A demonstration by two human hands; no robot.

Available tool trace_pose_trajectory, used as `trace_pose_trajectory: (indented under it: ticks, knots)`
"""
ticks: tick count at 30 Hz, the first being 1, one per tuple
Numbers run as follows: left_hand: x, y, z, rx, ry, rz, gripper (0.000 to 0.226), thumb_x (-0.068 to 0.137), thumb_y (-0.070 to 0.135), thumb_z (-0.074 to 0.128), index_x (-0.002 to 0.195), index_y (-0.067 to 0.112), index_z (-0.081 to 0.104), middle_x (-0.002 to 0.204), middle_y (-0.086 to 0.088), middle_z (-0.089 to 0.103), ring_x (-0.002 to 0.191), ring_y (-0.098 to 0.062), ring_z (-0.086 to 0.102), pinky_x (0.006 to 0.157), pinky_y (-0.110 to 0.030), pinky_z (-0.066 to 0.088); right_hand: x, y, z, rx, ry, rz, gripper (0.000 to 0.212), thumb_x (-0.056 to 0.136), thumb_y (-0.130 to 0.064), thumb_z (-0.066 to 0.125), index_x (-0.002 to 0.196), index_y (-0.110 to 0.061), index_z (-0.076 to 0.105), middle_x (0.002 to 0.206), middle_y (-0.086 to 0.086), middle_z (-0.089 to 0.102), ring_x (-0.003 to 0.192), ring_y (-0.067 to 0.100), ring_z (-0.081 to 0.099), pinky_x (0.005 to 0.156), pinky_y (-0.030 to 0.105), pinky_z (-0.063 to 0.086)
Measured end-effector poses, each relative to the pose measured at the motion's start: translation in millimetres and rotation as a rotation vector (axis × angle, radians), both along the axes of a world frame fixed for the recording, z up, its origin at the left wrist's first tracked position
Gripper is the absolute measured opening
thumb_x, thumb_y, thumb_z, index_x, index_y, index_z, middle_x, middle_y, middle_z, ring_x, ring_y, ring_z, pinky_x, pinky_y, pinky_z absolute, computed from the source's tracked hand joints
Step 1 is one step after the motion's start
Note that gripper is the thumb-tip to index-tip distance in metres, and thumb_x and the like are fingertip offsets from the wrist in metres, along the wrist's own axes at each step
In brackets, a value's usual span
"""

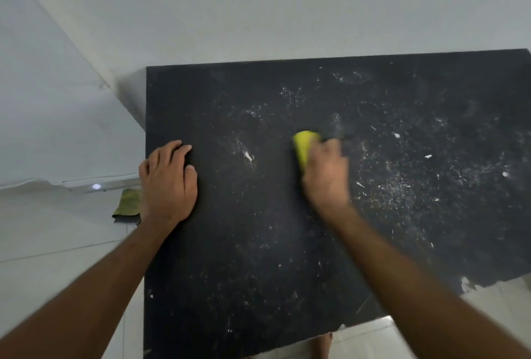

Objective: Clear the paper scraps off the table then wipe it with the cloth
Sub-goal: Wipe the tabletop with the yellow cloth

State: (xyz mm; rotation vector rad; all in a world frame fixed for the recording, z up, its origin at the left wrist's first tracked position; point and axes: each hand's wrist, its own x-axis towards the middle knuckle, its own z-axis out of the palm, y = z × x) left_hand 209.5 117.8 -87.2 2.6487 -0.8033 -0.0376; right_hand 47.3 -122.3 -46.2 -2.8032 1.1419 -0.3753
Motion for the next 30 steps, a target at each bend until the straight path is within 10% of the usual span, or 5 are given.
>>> trace_pose_trajectory:
  ticks: [5, 13, 20, 26, 30]
  knots:
    - [-0.3, 3.5, -2.5, -0.159, 0.019, 0.058, 0.053, 0.099, 0.031, 0.032, 0.142, 0.008, 0.052, 0.148, -0.011, 0.053, 0.135, -0.031, 0.047, 0.113, -0.049, 0.034, 57.1, 116.9, -24.8, 0.017, 0.068, 0.622, 0.034, 0.082, -0.015, 0.059, 0.115, -0.021, 0.059, 0.098, 0.007, 0.056, 0.081, 0.026, 0.057, 0.065, 0.037, 0.037]
    - [6.2, -1.2, -12.7, 0.099, 0.023, 0.063, 0.062, 0.104, 0.036, 0.022, 0.159, 0.010, 0.030, 0.167, -0.007, 0.028, 0.156, -0.024, 0.021, 0.128, -0.046, 0.016, 89.7, -65.0, -12.1, 0.064, -0.008, -0.156, 0.017, 0.095, -0.009, 0.047, 0.107, -0.009, 0.059, 0.108, 0.014, 0.053, 0.084, 0.036, 0.059, 0.083, 0.046, 0.045]
    - [5.8, -0.8, -17.3, 0.104, -0.015, 0.059, 0.060, 0.103, 0.031, 0.023, 0.157, 0.007, 0.033, 0.165, -0.007, 0.031, 0.155, -0.023, 0.023, 0.127, -0.047, 0.019, 145.3, 75.2, -29.8, -0.006, 0.088, 0.645, 0.027, 0.080, -0.016, 0.064, 0.107, -0.018, 0.065, 0.097, 0.007, 0.058, 0.079, 0.028, 0.062, 0.067, 0.037, 0.035]
    - [6.8, -2.2, -17.4, 0.156, -0.013, 0.074, 0.062, 0.105, 0.039, 0.017, 0.159, 0.010, 0.031, 0.167, -0.006, 0.029, 0.156, -0.024, 0.022, 0.127, -0.046, 0.018, 148.1, -94.2, -12.1, 0.070, 0.064, -0.215, 0.025, 0.094, -0.009, 0.047, 0.115, -0.010, 0.061, 0.120, 0.015, 0.053, 0.095, 0.038, 0.063, 0.088, 0.045, 0.043]
    - [7.0, -3.2, -14.3, 0.161, 0.005, 0.085, 0.061, 0.104, 0.036, 0.022, 0.158, 0.009, 0.032, 0.167, -0.006, 0.029, 0.156, -0.023, 0.022, 0.128, -0.045, 0.016, 186.6, -36.0, 1.5, -0.026, 0.036, 0.023, 0.037, 0.085, -0.010, 0.053, 0.121, -0.009, 0.059, 0.121, 0.018, 0.055, 0.098, 0.036, 0.063, 0.078, 0.042, 0.050]
